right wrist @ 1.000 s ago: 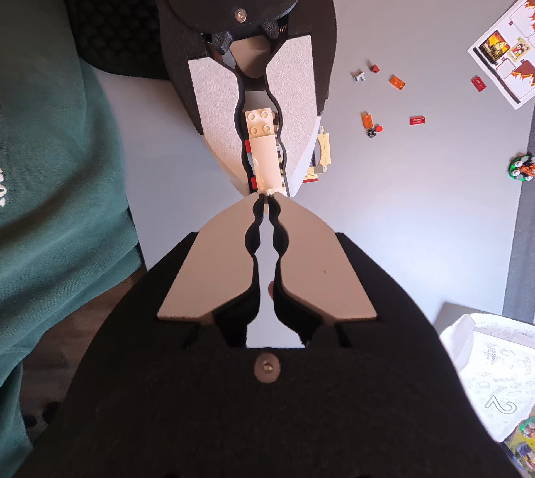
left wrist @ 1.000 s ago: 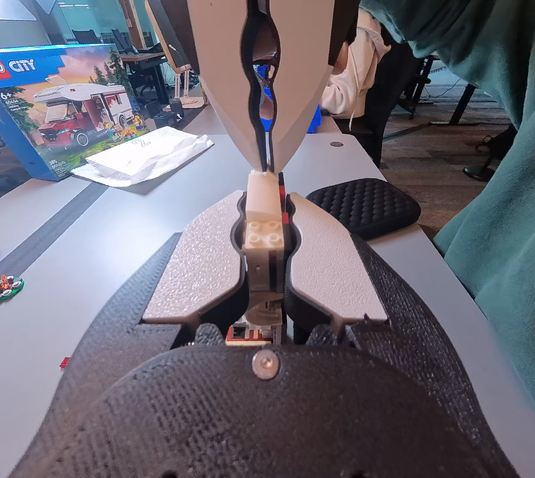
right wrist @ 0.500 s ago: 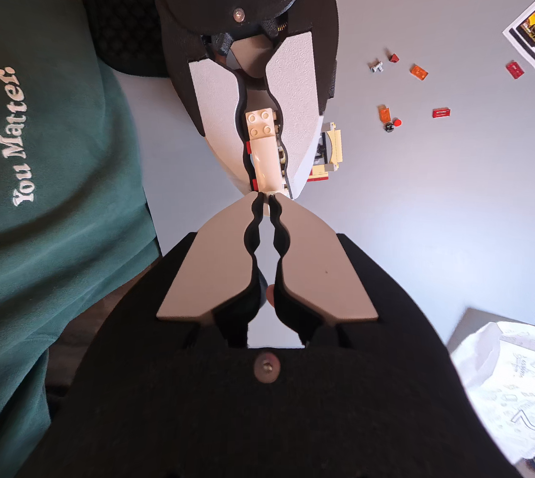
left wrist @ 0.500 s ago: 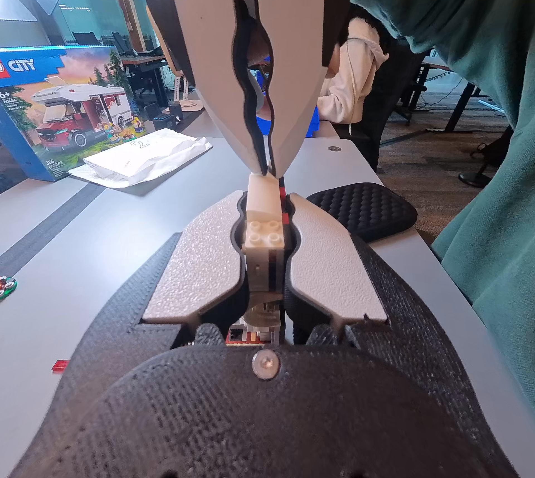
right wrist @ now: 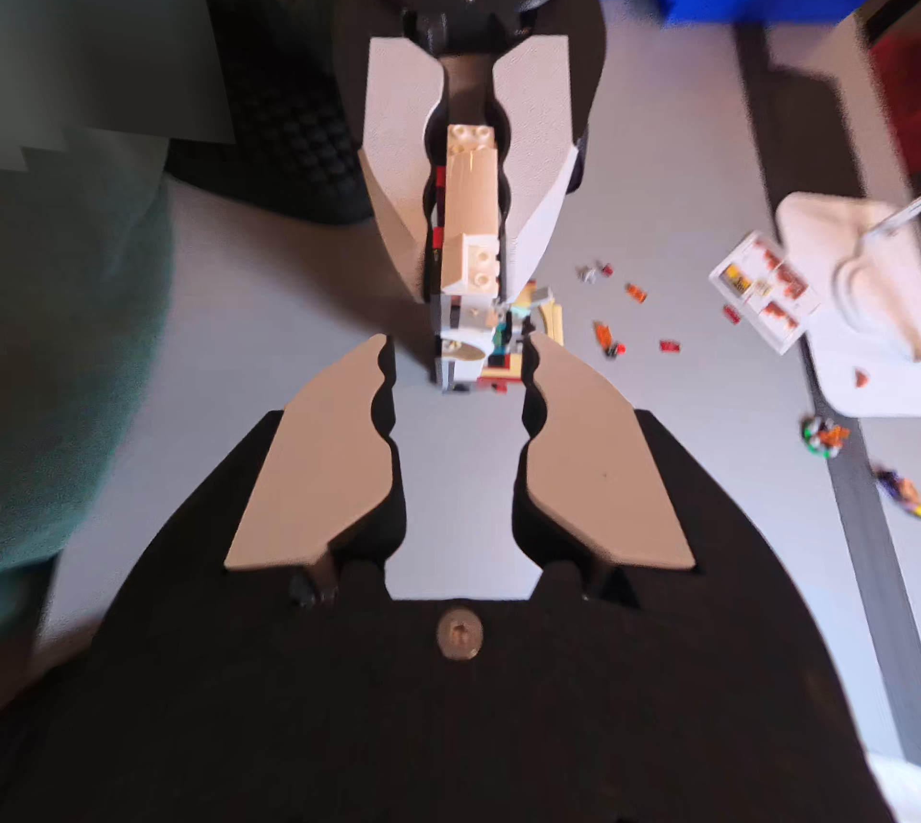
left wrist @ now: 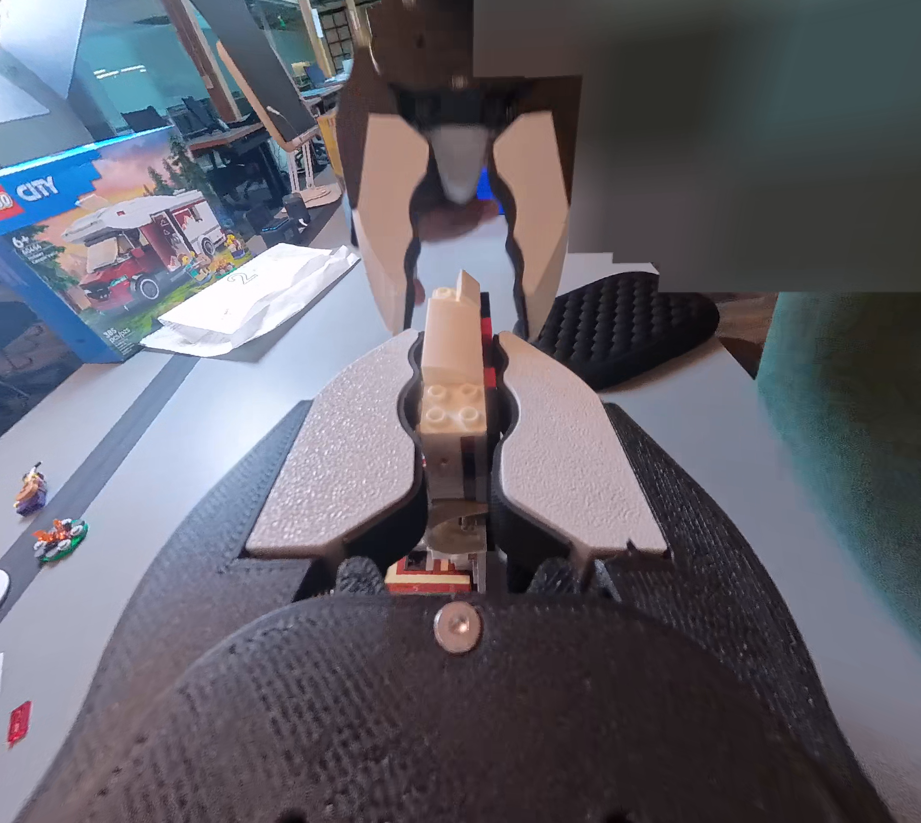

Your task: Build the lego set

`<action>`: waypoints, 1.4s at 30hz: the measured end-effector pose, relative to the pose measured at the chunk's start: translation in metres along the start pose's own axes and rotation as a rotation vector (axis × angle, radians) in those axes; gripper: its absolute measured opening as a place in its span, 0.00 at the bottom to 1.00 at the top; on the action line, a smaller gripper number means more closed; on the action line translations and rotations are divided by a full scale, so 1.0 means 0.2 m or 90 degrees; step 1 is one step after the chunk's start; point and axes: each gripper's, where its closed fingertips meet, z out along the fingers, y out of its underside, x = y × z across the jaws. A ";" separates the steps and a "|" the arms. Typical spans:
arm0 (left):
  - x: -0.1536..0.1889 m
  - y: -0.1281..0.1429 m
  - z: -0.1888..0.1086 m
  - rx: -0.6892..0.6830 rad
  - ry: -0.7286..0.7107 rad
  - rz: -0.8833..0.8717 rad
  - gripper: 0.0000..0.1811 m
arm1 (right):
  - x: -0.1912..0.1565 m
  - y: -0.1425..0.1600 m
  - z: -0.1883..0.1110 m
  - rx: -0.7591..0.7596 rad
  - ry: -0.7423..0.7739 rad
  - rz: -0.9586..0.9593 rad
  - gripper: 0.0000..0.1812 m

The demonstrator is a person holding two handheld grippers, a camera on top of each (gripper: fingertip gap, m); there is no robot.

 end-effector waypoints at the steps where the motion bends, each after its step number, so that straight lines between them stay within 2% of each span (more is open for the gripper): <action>1: 0.02 0.00 0.00 -0.004 -0.001 0.019 0.14 | -0.01 0.00 0.03 0.056 0.024 -0.009 0.25; 4: 0.11 0.01 -0.01 -0.021 0.008 0.089 0.14 | -0.05 -0.04 0.08 0.197 0.095 -0.047 0.21; 7: 0.17 0.02 -0.03 -0.034 0.007 0.140 0.14 | -0.13 -0.07 0.10 0.252 0.155 -0.123 0.14; 11: 0.25 0.06 -0.09 -0.057 0.007 0.200 0.14 | -0.20 -0.09 0.14 0.249 0.235 -0.200 0.14; 17: 0.31 0.16 -0.18 -0.126 -0.045 0.294 0.16 | -0.28 -0.11 0.23 0.225 0.340 -0.303 0.14; 21: 0.32 0.24 -0.24 -0.164 -0.073 0.317 0.17 | -0.31 -0.10 0.30 0.188 0.389 -0.353 0.14; 28: 0.31 0.31 -0.32 -0.179 -0.115 0.309 0.16 | -0.32 -0.12 0.37 0.140 0.411 -0.392 0.14; 33: 0.31 0.32 -0.31 -0.166 -0.123 0.293 0.17 | -0.32 -0.13 0.39 0.144 0.407 -0.382 0.14; 39: 0.27 0.25 -0.27 -0.133 -0.131 0.273 0.16 | -0.27 -0.13 0.32 0.207 0.350 -0.273 0.14; 42: 0.24 0.24 -0.22 -0.141 -0.130 0.294 0.14 | -0.25 -0.11 0.27 0.239 0.267 -0.184 0.16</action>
